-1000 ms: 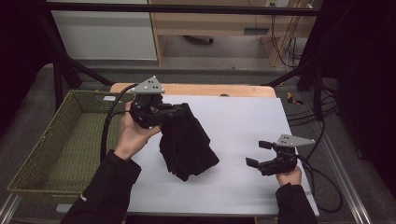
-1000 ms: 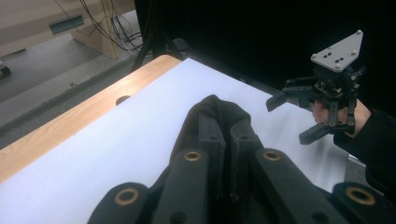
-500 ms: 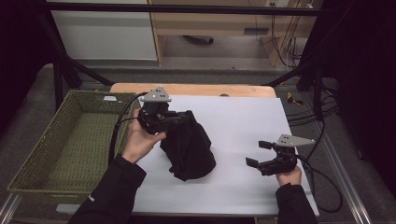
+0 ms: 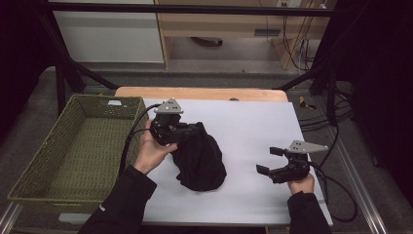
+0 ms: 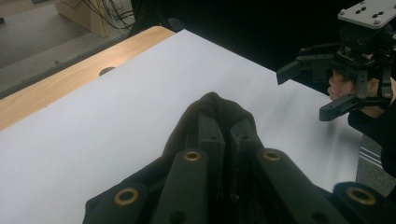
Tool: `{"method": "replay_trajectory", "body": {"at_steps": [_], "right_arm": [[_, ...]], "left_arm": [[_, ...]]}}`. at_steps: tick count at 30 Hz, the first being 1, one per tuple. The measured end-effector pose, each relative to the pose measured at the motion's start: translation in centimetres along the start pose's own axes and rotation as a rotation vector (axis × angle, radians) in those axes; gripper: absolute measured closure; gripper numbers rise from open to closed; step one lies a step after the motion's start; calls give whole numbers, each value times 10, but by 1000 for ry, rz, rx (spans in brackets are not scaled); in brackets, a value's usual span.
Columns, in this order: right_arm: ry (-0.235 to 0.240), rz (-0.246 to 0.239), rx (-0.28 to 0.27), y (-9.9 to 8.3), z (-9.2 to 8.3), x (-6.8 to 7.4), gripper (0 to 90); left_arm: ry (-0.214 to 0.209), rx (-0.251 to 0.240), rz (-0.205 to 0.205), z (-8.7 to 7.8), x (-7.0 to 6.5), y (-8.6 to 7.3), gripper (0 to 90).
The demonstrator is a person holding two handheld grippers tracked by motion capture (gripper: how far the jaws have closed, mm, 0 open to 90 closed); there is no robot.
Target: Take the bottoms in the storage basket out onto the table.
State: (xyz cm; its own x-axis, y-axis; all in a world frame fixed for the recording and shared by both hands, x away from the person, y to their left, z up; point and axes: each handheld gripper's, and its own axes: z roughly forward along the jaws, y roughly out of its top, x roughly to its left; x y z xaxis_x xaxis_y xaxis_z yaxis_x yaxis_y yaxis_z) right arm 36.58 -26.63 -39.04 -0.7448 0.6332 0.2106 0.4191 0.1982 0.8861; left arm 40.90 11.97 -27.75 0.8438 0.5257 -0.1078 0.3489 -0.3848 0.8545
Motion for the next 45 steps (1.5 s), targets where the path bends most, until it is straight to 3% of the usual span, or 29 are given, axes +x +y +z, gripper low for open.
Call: {"method": "replay_trajectory", "body": {"at_steps": [21,30,34,41,45], "right_arm": [[-2,1,1,0,0,0,37],[-2,1,0,0,0,0,37],[-2,2,1,0,0,0,37],[-1,4,1,0,1,0,37],[-1,4,1,0,1,0,37]], "left_arm": [[-17,66,-15,31,2,-22,860],[-17,82,-24,36,4,-25,826],[-6,84,-33,34,7,-26,704],[-9,53,-40,28,11,-26,355],[5,50,-43,24,11,-26,214]]}}
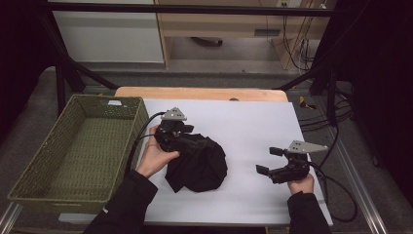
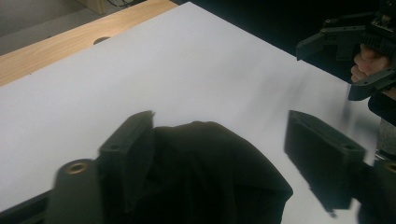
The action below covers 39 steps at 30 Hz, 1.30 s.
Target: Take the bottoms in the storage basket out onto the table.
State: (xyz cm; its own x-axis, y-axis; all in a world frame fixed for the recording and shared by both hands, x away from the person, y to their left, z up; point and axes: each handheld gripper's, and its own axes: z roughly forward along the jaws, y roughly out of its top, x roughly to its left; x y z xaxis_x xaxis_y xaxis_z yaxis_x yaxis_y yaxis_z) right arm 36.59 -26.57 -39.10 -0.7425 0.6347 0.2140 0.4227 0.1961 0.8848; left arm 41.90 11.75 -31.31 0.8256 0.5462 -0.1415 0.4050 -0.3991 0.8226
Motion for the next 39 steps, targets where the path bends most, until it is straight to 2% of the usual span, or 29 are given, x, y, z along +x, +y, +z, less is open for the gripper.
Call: {"method": "replay_trajectory", "body": {"at_steps": [3,7,12,28,39], "right_arm": [[0,0,2,0,0,0,37],[-1,0,2,0,0,0,37],[0,0,3,0,1,0,38],[-1,1,-1,0,0,0,37],[-1,4,-3,0,0,0,38]], "left_arm": [[10,-3,-1,-3,-1,0,109],[19,-4,-17,-9,-1,0,53],[39,-3,-37,-18,2,-2,42],[90,-29,3,-51,-4,-9,29],[110,-37,29,-71,-15,-13,25]]}}
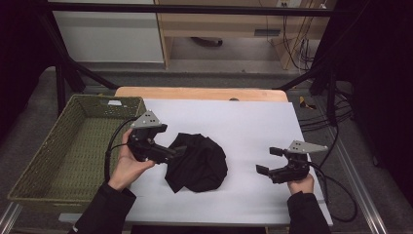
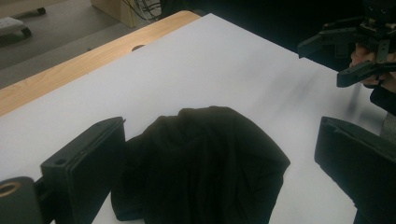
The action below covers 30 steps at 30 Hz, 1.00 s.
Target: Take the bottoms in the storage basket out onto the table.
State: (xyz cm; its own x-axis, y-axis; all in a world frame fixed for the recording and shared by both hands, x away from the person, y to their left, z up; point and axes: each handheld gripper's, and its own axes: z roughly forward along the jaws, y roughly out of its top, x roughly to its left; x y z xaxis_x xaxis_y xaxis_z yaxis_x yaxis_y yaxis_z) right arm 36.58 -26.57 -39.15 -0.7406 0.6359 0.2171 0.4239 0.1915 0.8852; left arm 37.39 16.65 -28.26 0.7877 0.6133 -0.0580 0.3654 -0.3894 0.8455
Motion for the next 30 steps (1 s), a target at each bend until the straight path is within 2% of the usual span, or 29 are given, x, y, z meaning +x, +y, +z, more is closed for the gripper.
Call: {"method": "replay_trajectory", "body": {"at_steps": [5,12,23,30], "right_arm": [[0,-1,-3,0,-1,0,37],[-1,0,0,0,0,0,37],[-3,0,0,-1,0,-1,37],[-1,0,2,-1,0,0,37]], "left_arm": [[6,-7,13,-11,-3,-2,25],[27,-34,-14,-32,8,-13,25],[84,-54,-65,-56,37,-45,28],[115,-46,-88,-65,55,-66,29]]}}
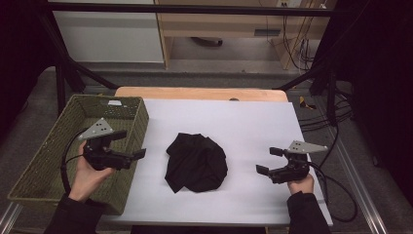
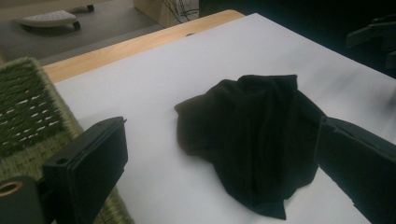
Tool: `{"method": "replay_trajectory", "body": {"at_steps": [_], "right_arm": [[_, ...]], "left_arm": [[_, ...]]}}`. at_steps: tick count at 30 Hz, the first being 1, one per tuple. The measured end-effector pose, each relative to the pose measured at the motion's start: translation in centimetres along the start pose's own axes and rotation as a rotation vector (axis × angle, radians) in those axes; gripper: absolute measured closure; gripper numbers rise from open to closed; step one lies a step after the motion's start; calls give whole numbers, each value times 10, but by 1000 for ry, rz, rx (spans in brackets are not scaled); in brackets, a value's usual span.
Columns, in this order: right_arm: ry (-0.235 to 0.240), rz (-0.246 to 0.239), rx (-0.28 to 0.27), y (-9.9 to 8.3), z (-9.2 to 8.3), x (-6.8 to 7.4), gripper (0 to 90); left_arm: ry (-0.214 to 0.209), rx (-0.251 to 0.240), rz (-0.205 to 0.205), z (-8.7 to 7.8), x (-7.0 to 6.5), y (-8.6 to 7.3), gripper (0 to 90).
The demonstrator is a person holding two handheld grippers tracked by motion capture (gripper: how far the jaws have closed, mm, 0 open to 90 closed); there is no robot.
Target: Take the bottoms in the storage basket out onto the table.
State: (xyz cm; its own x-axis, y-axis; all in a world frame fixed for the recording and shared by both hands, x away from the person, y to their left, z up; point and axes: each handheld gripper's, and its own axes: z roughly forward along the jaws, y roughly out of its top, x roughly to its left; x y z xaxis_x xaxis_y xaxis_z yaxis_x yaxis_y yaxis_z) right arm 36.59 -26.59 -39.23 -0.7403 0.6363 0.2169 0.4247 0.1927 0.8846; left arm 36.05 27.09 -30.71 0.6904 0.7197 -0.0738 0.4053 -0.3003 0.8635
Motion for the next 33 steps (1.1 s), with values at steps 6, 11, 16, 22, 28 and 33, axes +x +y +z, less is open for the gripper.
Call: {"method": "replay_trajectory", "body": {"at_steps": [6,11,16,22,28,33], "right_arm": [[-1,-2,-1,0,0,0,37],[-3,2,1,-1,0,-1,37],[-1,-1,-1,-1,-1,-1,37],[0,0,-1,-1,0,-1,37],[1,1,1,-2,0,-1,37],[3,0,5,-2,1,-1,37]], "left_arm": [[25,4,-23,-4,15,-16,31],[40,12,-45,-5,24,-28,31],[56,25,-34,-3,27,-38,31],[54,42,-41,1,30,-44,31],[51,45,-31,3,29,-46,31],[50,57,-34,4,30,-47,31]]}}
